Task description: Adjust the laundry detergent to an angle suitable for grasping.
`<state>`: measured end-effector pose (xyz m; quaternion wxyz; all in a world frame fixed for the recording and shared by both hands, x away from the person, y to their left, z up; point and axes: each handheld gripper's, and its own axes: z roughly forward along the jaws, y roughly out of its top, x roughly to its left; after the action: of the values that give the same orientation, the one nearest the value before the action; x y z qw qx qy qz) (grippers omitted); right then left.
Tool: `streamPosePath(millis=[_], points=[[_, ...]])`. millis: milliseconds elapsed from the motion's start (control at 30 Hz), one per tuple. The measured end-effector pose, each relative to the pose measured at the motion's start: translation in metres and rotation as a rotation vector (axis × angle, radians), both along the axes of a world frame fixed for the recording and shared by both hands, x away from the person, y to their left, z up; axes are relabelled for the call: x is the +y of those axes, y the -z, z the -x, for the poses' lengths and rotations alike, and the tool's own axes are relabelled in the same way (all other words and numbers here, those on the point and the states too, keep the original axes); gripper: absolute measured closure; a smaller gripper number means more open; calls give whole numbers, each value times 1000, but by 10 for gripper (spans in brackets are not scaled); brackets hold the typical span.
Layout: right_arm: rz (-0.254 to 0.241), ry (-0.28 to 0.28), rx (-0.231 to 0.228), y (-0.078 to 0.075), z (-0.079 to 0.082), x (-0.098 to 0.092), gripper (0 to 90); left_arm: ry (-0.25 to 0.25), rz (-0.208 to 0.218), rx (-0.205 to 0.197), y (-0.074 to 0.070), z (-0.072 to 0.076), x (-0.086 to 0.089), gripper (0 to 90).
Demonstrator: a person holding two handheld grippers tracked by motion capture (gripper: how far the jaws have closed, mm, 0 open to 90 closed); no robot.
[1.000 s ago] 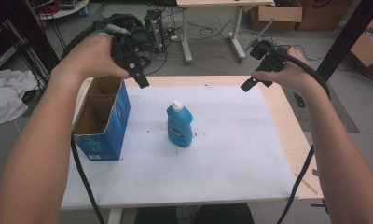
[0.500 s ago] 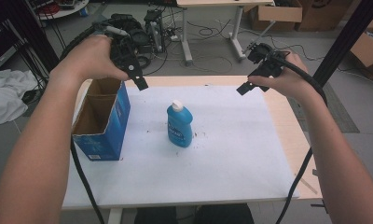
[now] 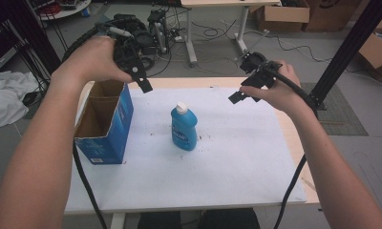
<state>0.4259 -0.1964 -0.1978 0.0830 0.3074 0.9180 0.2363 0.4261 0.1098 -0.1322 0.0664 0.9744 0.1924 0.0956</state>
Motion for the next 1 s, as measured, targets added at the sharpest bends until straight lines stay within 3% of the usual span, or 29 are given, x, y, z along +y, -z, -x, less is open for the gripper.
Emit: streamPosePath(millis=[1000], points=[[-68, -77, 15, 57, 11, 77, 229, 16, 12, 3, -1, 3, -5, 148]])
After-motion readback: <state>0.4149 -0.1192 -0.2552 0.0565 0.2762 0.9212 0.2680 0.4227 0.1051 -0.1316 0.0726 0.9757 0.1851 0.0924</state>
